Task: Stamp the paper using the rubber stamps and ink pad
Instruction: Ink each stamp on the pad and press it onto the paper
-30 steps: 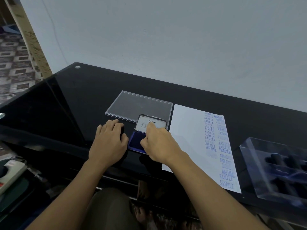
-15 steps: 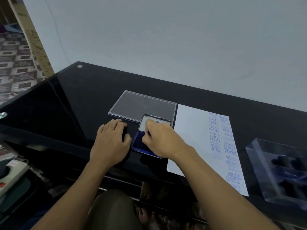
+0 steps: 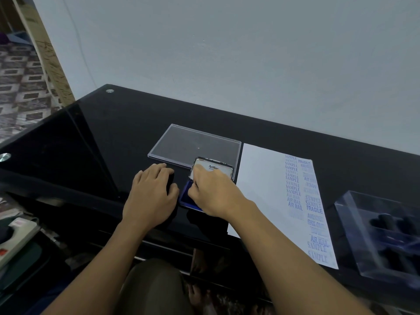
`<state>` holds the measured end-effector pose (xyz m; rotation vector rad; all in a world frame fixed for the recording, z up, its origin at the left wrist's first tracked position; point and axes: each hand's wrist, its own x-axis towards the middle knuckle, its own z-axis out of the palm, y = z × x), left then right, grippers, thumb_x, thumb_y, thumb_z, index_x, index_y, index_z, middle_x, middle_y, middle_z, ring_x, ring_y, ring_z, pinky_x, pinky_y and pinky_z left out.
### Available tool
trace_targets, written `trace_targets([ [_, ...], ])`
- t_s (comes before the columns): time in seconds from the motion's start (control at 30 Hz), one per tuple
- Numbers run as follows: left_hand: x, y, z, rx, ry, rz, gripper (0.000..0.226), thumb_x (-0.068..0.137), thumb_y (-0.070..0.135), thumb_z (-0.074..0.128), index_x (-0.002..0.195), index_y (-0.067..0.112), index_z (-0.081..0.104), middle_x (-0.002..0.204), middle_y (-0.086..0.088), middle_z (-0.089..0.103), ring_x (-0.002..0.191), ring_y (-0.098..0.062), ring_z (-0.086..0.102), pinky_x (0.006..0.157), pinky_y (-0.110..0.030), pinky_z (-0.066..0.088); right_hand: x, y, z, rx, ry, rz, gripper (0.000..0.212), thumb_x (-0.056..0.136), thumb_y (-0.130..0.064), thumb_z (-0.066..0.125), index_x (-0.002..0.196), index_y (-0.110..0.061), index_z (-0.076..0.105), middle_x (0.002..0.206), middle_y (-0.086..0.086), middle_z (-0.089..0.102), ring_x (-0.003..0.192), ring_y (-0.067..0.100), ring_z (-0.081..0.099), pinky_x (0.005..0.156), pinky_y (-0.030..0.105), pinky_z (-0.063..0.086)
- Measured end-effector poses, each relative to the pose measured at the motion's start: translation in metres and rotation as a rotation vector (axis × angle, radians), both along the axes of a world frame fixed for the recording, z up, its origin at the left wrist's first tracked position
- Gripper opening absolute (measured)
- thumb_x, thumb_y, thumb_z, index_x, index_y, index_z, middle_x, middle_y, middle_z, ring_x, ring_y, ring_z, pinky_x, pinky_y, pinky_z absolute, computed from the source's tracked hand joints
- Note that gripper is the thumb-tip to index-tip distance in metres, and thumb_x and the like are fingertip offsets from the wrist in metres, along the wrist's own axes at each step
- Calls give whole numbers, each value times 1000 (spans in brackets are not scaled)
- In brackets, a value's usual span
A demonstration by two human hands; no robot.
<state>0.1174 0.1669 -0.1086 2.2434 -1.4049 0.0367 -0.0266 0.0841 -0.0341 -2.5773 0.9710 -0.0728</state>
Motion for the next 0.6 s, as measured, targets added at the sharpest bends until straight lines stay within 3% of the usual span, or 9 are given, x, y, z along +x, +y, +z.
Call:
trace_targets([
  [0.2, -2, 1, -2, 5, -4, -3, 38, 95, 25, 52, 131, 12, 56, 147, -6, 46, 138, -23, 39, 117, -49, 22, -1, 2, -1, 56, -21, -57, 12, 99, -23, 45, 91, -19, 37, 83, 7, 50, 70, 23, 45, 51, 30, 28],
  [0.4, -3, 1, -3, 22, -10, -9, 39, 96, 25, 50, 133, 12, 55, 148, -6, 44, 140, -23, 37, 118, -49, 21, 6, 5, 0, 101, -20, -128, 10, 98, -20, 48, 97, -15, 40, 93, 12, 51, 83, 29, 49, 64, 37, 39],
  [0.6, -1, 0, -3, 35, 14, -15, 40, 98, 26, 49, 135, 12, 54, 150, -6, 42, 142, -22, 33, 119, -50, 19, 6, 9, 4, 125, -52, -168, 11, 97, -18, 49, 94, -14, 40, 78, 3, 40, 79, 27, 46, 63, 36, 38],
])
